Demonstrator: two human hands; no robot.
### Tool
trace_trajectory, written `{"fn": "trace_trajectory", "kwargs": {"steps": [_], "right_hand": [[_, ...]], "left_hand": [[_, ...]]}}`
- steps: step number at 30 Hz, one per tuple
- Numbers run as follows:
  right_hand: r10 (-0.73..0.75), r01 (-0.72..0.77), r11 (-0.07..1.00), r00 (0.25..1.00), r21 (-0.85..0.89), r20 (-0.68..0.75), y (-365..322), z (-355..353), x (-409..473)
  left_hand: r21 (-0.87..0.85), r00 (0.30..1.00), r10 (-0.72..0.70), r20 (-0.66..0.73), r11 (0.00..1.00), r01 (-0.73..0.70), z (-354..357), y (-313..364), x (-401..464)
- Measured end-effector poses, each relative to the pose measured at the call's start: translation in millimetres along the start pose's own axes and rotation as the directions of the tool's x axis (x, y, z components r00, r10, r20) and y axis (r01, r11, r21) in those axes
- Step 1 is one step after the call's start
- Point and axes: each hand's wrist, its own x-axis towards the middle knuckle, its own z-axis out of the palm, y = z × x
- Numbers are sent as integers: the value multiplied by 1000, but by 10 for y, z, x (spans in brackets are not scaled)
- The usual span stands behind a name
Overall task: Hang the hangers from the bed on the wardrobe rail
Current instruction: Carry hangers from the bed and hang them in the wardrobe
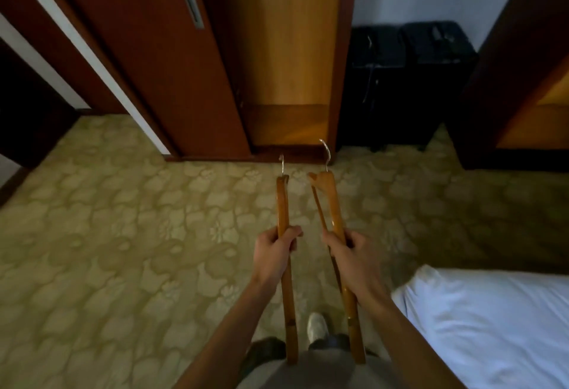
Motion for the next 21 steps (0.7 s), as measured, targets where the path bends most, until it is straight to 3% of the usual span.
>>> {"fn": "trace_trajectory", "kwargs": {"steps": [11, 21], "right_hand": [[-116, 126, 990, 983, -60, 144, -1310, 1007, 1942], [-192, 197, 978, 979, -72, 66, -2881, 1995, 3924]], "left_hand": [[-159, 984, -73, -161, 986, 47, -412, 903, 1967], [-164, 994, 65, -93, 983, -79, -723, 2346, 4428]]}}
